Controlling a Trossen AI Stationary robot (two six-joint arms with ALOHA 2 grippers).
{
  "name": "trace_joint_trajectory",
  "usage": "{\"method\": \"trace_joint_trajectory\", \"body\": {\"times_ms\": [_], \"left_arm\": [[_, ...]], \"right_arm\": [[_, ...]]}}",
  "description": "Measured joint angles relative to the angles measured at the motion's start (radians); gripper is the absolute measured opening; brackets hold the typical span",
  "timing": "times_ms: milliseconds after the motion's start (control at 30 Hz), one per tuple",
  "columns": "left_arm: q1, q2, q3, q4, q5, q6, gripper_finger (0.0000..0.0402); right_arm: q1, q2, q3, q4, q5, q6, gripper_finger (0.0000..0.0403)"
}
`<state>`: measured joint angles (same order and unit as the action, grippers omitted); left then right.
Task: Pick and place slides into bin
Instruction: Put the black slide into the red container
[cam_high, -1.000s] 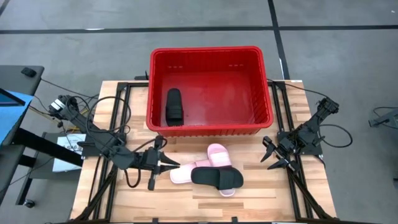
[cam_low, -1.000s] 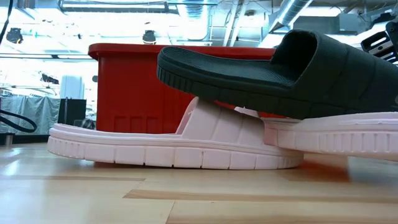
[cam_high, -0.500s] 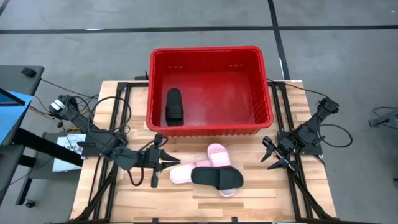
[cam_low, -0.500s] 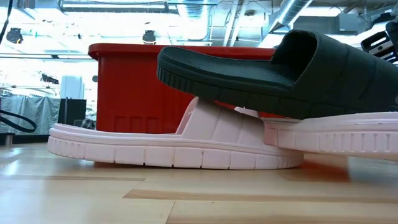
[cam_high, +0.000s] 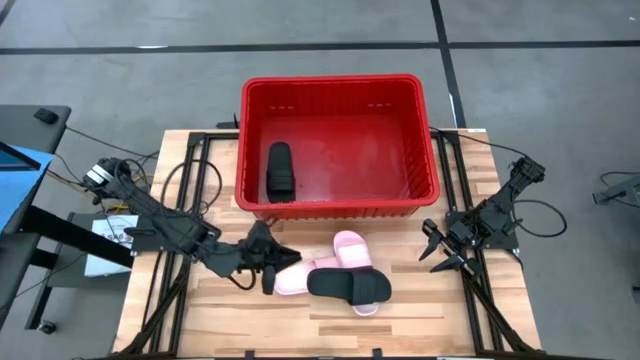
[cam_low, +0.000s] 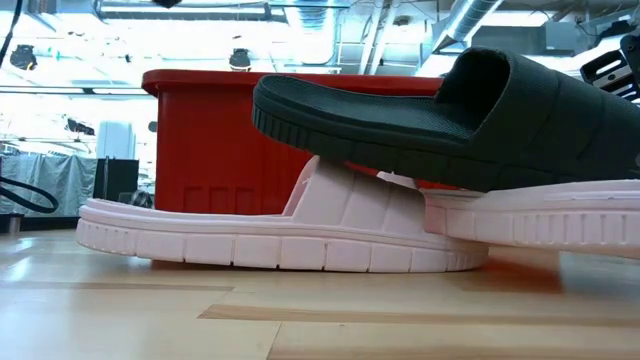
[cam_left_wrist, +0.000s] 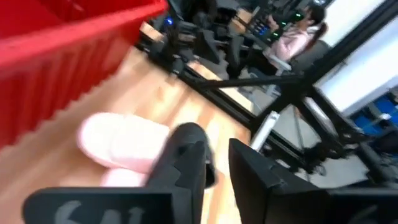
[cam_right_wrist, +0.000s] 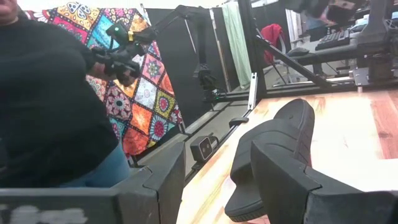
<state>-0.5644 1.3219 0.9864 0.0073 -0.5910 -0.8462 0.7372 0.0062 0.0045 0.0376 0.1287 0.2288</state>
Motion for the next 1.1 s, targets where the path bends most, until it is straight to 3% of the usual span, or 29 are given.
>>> {"method": "trace_joint_trajectory", "body": {"times_ms": [133,433,700,1100], "left_arm": [[0.002,0.066,0.088,-0.075,0.066,-0.097,0.0089],[0.003,0.229,0.388,-0.557,0.083,-0.462,0.0098],[0.009,0.411,0.627,-0.858,0.141,-0.638,0.0098],[0.021,0.565,0.701,-0.869,0.258,-0.797,0.0098]], "right_arm": [[0.000,0.000,0.000,0.000,0.000,0.000,0.0173],[0.000,0.000,0.000,0.000,0.000,0.000,0.0173],[0.000,0.000,0.000,0.000,0.000,0.000,0.0173],[0.000,0.000,0.000,0.000,0.000,0.000,0.0173]]}}
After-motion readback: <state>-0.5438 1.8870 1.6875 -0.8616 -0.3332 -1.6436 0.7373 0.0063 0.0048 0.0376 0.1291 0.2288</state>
